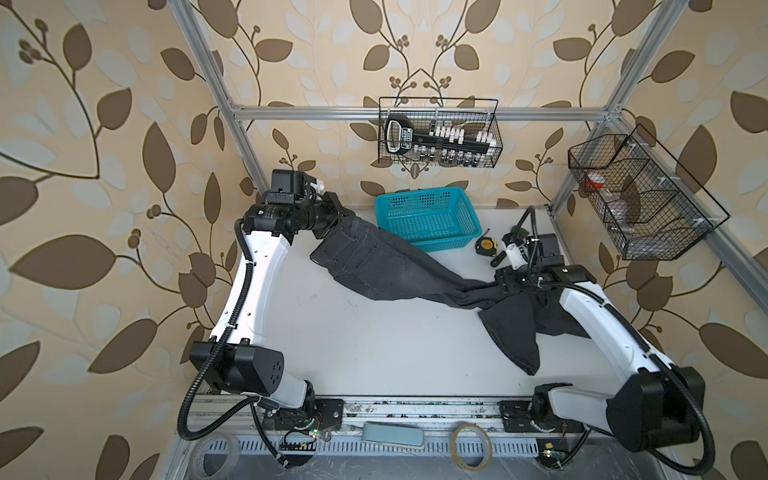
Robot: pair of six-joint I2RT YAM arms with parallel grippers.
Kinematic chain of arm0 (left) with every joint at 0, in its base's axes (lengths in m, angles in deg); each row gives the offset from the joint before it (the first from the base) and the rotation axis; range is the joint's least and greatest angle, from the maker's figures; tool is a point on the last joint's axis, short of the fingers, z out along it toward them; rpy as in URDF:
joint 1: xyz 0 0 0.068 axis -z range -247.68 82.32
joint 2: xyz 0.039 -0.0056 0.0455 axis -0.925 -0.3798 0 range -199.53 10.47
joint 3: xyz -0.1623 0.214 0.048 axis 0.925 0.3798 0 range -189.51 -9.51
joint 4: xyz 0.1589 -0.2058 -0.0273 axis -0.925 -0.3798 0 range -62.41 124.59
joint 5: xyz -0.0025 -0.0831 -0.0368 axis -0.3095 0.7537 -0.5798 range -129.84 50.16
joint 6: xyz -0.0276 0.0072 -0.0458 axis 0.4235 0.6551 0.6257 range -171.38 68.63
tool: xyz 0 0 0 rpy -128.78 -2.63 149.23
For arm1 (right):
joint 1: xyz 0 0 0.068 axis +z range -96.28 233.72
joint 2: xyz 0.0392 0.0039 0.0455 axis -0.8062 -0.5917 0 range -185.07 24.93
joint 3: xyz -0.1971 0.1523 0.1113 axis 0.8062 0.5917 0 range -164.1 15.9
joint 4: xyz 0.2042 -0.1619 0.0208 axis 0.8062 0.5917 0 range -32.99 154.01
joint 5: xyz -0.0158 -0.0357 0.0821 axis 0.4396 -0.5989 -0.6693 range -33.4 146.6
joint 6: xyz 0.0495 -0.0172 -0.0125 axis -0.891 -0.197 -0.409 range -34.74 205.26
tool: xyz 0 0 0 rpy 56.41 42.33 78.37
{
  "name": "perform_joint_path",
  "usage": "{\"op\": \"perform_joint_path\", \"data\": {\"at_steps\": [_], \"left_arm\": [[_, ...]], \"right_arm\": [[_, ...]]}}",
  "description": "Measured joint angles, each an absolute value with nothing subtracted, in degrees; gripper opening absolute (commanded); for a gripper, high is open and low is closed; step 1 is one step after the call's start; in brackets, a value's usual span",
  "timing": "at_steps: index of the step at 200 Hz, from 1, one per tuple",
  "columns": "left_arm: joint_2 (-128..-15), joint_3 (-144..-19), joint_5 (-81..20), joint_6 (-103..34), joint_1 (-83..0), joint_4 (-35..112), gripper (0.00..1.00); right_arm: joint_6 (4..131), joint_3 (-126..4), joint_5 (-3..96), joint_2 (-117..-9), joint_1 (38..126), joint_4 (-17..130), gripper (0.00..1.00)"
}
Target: Fold and stack the trousers
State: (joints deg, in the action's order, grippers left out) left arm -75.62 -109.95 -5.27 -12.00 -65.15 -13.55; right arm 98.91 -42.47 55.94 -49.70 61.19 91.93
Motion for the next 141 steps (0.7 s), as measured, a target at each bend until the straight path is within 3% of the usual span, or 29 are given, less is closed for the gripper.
{"op": "perform_joint_path", "data": {"at_steps": [67, 141], "left_arm": [[-76.27, -109.56, -4.57, -12.70, -65.15, -11.97, 0.00], [-76.25, -107.63, -4.13, -14.23, -65.15, -11.95, 0.00]], "right_arm": [[112.35, -48.94, 48.44, -67.43, 72.18, 87.34, 0.77], [115.55, -51.95, 48.44, -78.69, 73.86, 82.68, 0.69]]}}
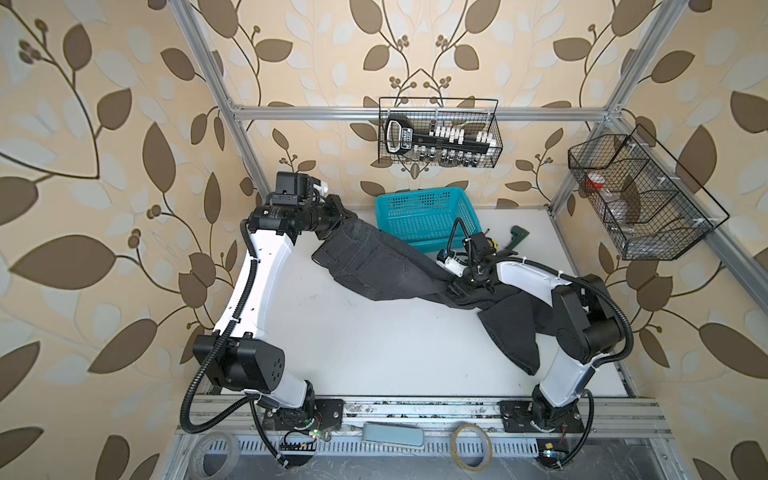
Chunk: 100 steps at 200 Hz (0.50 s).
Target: Fold and stack the trousers
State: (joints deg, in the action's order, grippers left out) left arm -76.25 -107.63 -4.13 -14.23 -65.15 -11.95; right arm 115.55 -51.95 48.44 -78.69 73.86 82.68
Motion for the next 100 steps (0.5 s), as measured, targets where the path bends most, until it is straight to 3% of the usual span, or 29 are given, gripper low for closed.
{"op": "perform_joint_path", "data": {"at_steps": [59, 100], "left_arm": [[-75.94, -106.28, -4.22, -16.52, -65.15, -12.61, 0.00], [-75.94, -105.80, -4.22, -16.74, -65.15, -12.80, 0.00]], "right_arm": [[109.88, -51.98, 36.79, -76.54, 69.82, 75.14, 0.71], [109.47, -52.22, 34.49, -75.67, 70.48, 73.00, 0.70]]}}
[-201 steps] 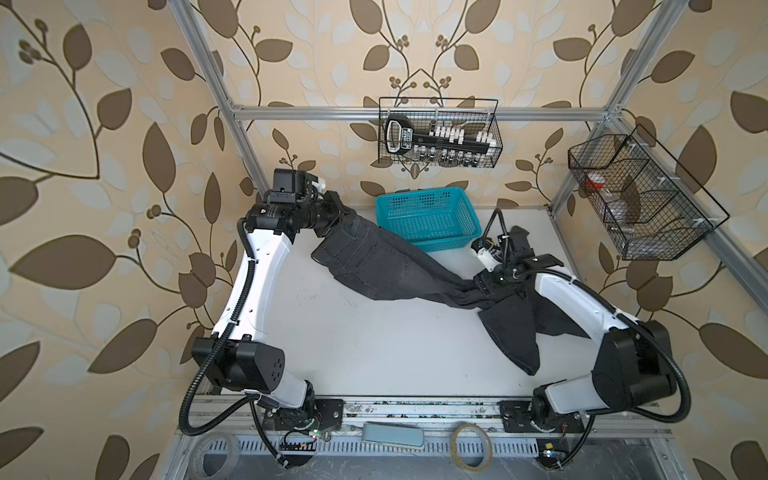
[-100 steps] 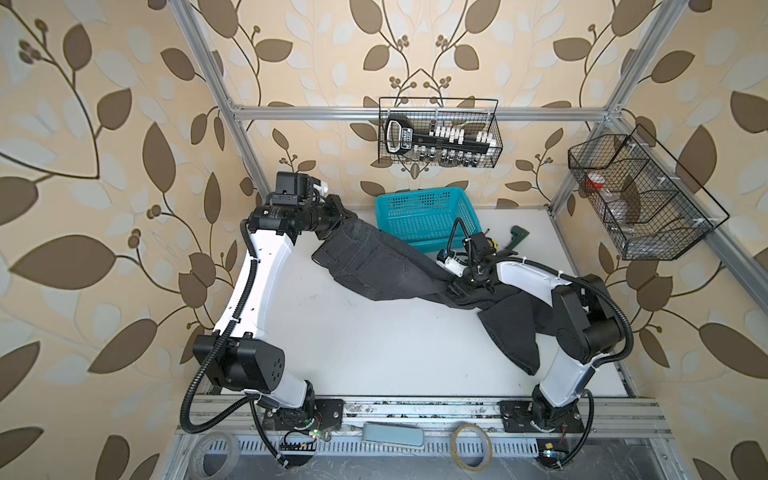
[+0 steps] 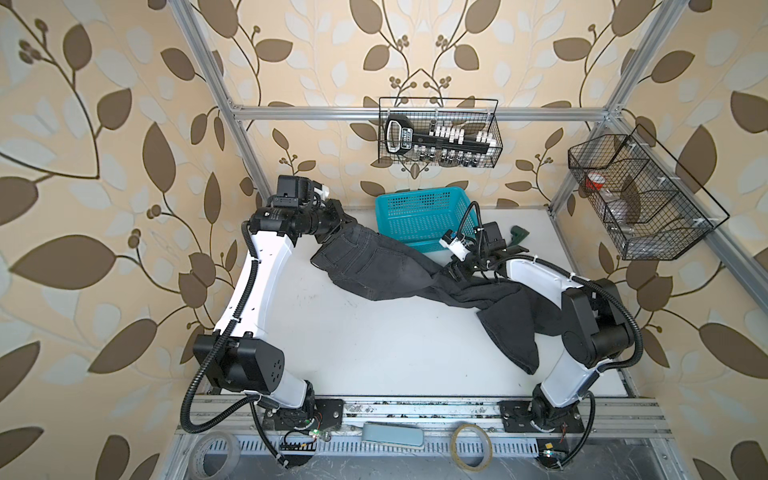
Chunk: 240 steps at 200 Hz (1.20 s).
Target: Fold and stack the trousers
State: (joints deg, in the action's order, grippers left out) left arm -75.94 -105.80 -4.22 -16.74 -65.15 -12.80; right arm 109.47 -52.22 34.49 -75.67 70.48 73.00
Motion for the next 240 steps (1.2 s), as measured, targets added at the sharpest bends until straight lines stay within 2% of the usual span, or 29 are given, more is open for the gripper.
{"op": "perform_joint_path", "data": {"at_steps": [44, 79, 127, 196, 225, 240], "left_arm": [[-75.94, -105.80, -4.29, -17.18, -65.15, -13.68, 0.00], [-75.94, -105.80, -4.31, -17.44, -65.15, -13.83, 0.00], [-75.97, -105.80, -4.29, -17.88, -65.15, -14.12, 0.00], [-75.97, -105.86, -4.29, -18.14, -65.15, -14.92, 0.00], [-75.97, -105.86, -4.29, -18.19, -65.15, -14.92, 0.00], [-75.97, -105.86, -4.29, -18.25, -65.15, -14.95, 0.00]], "right_arm": [[107.31, -51.98, 27.17, -75.63, 66.63, 71.16, 0.69], [106.17, -50.66, 24.26, -70.69, 64.09, 70.46, 0.69], [111.68, -53.03, 33.55, -76.02, 67.79, 73.74, 0.67], [116.35, -53.20, 40.53, -81.00, 70.87, 75.01, 0.66], [117.67, -53.20, 41.88, -81.35, 72.27, 74.86, 0.55], [118.12, -53.20, 42.21, -82.12, 72.42, 74.77, 0.40]]}}
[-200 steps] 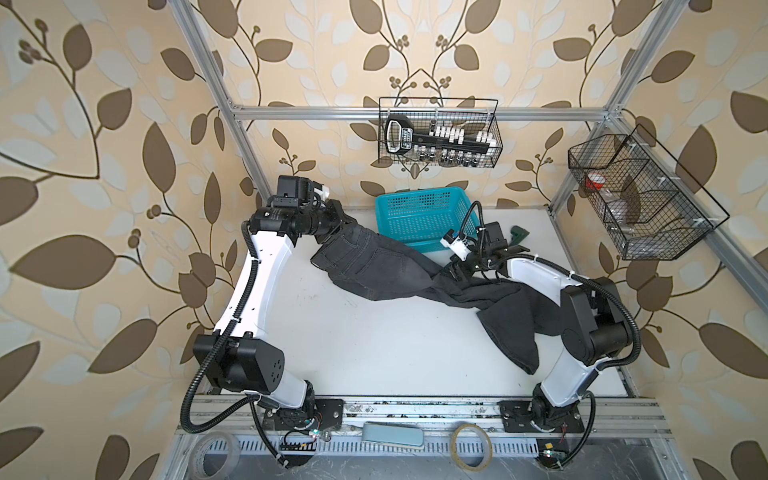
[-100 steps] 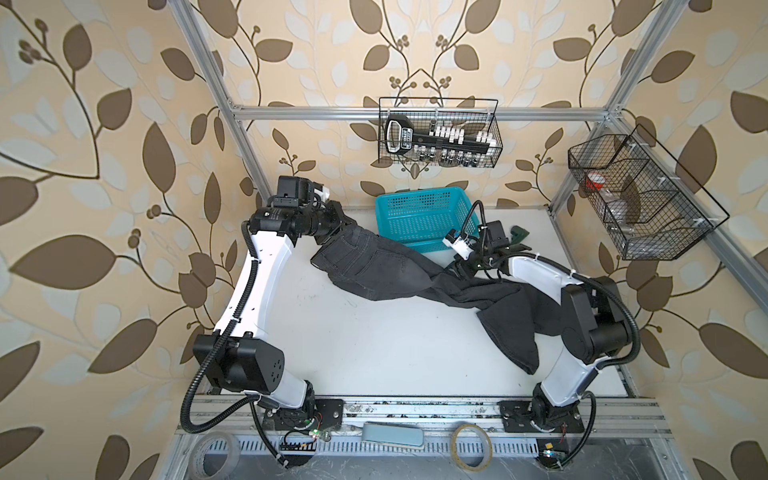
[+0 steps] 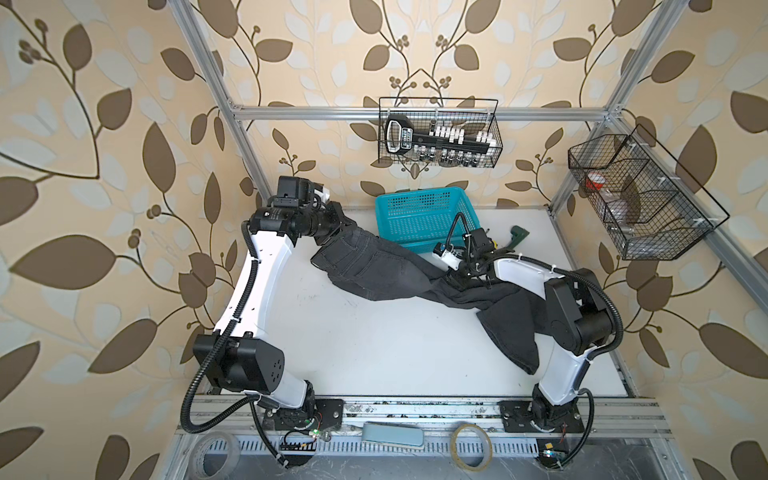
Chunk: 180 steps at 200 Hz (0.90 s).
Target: Fold and stack the trousers
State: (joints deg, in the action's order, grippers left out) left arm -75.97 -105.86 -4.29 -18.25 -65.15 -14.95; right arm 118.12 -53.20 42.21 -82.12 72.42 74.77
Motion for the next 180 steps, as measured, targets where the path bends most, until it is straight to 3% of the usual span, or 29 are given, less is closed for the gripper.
{"op": "perform_joint_path", "data": {"at_steps": [21, 41, 82, 137, 180], "left_arm": [[-75.97, -105.86, -4.29, -18.40, -65.15, -14.97, 0.00], [-75.97, -105.86, -4.35, -18.69, -65.15, -15.03, 0.00], [-77.17, -106.82, -5.95, -20.68, -65.15, -16.34, 0.00], [-83.77, -112.70, -10.82, -24.83, -65.15, -17.87, 0.00], [-86.94, -116.49, -15.45, -29.59, -65.13, -18.29, 0.00]], "right_arm": [[119.00, -53.27, 42.51, -83.56, 72.40, 74.97, 0.15], [119.06, -53.33, 42.65, -84.08, 72.33, 75.53, 0.00], [116.73, -54.05, 42.84, -79.30, 70.72, 75.86, 0.00], [113.32, -50.60, 44.74, -56.44, 70.10, 76.12, 0.00], [111.87, -47.52, 48.90, -43.82, 76.36, 83.03, 0.00]]}}
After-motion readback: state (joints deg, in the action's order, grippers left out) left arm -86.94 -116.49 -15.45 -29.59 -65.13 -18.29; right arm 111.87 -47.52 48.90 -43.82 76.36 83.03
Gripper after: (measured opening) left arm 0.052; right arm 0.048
